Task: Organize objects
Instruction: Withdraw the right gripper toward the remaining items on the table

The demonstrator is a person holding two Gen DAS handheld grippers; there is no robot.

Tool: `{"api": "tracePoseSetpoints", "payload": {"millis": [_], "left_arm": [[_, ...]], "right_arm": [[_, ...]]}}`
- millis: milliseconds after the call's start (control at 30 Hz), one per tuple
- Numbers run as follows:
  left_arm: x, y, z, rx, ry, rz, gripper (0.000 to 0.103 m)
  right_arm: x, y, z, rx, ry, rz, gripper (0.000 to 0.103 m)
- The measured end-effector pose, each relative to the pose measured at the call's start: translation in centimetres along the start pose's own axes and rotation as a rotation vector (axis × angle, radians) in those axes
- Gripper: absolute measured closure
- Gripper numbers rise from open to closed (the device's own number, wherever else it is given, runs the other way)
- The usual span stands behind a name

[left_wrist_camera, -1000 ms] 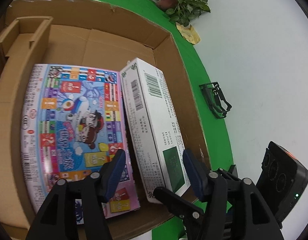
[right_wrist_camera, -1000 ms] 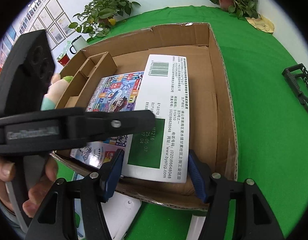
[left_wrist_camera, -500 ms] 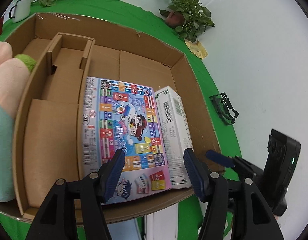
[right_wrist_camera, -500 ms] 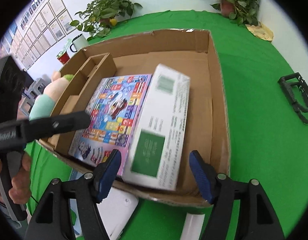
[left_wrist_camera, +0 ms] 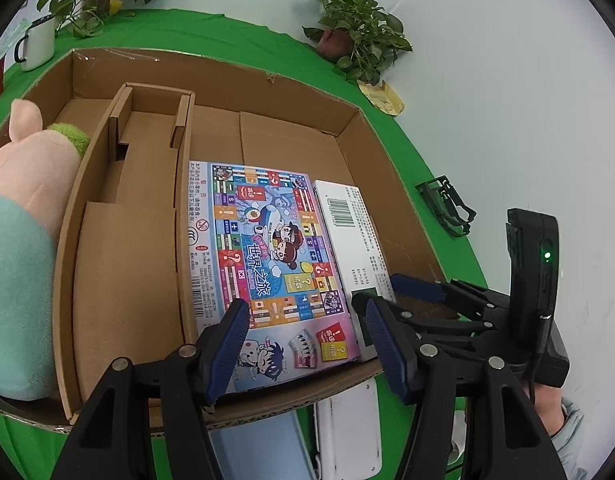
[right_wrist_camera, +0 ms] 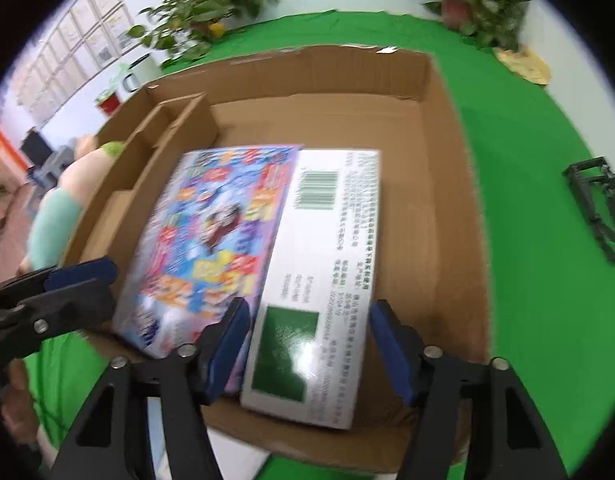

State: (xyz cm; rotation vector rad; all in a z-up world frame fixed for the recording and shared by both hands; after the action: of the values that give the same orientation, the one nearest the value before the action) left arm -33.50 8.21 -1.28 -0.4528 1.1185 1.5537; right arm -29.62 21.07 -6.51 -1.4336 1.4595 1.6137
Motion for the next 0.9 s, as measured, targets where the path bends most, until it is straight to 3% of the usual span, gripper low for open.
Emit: {"api": "tracePoseSetpoints", "payload": {"millis": [100, 267, 333, 400, 467, 500, 567, 700, 900], "left_arm": [[-0.4, -0.1, 0.2, 0.016, 0.008, 0.017, 0.044], [-1.7, -0.5, 0.7, 0.063, 0.056, 0.062, 0.043], [-2.9, -0.6, 0.8, 0.085, 0.091, 0.116, 0.038], [-5.3, -0.7, 1.0, 0.119, 0.171, 0.232, 0.037], [-8.3, -1.2, 1.3, 0.159, 0.286, 0.392, 0.02], [-10.0, -1.7, 1.6, 0.174, 0.342, 0.477, 0.001], [-12.5, -2.7, 2.1, 0.191, 0.439, 0.592, 0.0], [-13.7, -4.7, 2.4, 0.207, 0.544, 0.584, 0.0], [-13.6, -8.9, 3.3, 0.225, 0.602, 0.541, 0.0]], "right_arm": [[0.2, -0.3, -0.6, -0.04, -0.046, 0.003, 0.04], [0.2, -0.3, -0.6, -0.013, -0.037, 0.004, 0.038], [0.1, -0.4, -1.0, -0.024, -0.04, 0.016, 0.03], [-0.9, -0.6, -1.0, -0.011, -0.074, 0.069, 0.016], [-2.4, -0.9, -1.1, -0.015, -0.125, 0.136, 0.011], [-3.9, -1.3, -1.4, -0.032, -0.153, 0.2, 0.003], [-6.2, -2.1, -1.9, -0.06, -0.205, 0.295, 0.001], [-9.9, -4.9, -3.4, -0.096, -0.257, 0.443, 0.001], [-12.3, -8.6, -4.9, -0.067, -0.23, 0.534, 0.001]]}}
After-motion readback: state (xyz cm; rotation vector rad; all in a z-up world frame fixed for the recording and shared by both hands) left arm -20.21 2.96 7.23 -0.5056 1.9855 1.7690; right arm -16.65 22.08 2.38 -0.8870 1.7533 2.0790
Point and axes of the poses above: each gripper's, at about its wrist camera, not at the fingertips, and x roughly the way its jaws point, z to its right, y to its top, the point moved 6 cm from there along x, roughly the way its jaws point, and after that the axes turned 5 degrees about -z, right-handed, at the moved point
